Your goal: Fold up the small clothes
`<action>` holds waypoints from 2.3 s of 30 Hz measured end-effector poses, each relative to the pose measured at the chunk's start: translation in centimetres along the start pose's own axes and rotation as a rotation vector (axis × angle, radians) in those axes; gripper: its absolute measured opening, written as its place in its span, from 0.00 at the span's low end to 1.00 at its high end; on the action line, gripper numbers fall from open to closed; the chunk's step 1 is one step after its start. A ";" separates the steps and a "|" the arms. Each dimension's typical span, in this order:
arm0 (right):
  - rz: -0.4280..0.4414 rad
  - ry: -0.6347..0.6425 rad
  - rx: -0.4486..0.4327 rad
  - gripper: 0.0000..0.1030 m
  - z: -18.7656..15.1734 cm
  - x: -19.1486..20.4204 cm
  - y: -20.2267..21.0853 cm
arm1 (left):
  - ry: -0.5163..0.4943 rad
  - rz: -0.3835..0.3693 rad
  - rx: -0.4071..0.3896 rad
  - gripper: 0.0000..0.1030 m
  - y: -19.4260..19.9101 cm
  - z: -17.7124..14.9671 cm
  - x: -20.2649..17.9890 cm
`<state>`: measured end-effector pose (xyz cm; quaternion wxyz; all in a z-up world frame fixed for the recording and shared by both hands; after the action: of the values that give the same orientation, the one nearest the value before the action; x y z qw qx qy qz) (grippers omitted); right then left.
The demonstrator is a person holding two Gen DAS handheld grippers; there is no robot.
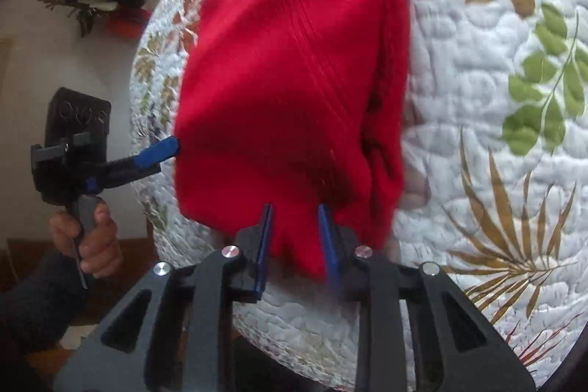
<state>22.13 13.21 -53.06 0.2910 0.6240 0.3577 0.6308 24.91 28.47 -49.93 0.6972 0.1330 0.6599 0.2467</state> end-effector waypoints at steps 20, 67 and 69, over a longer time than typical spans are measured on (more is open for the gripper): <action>-0.526 0.188 -0.428 0.97 -8.2 17.9 25.3 | -0.252 0.652 -0.286 0.96 19.1 -8.0 -22.5; -0.537 0.227 -0.603 0.97 -14.4 23.1 35.8 | -0.311 0.663 -0.293 0.96 20.6 -15.8 -32.9; -0.536 0.227 -0.606 0.97 -14.4 23.2 35.9 | -0.314 0.661 -0.294 0.96 20.8 -15.8 -32.9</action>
<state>9.39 10.23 -9.89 0.5739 0.3219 0.3354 0.6742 5.55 26.69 -12.69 0.6843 0.2731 0.4247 0.5262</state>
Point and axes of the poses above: each gripper's, at about its wrist camera, not at the fingertips, and y roughly against the way its jaws point, x to its left, z to its top, the point moved 10 cm from there along -y, roughly the way its jaws point, and after that the axes turned 7 degrees about -y, right-handed, at the moved point
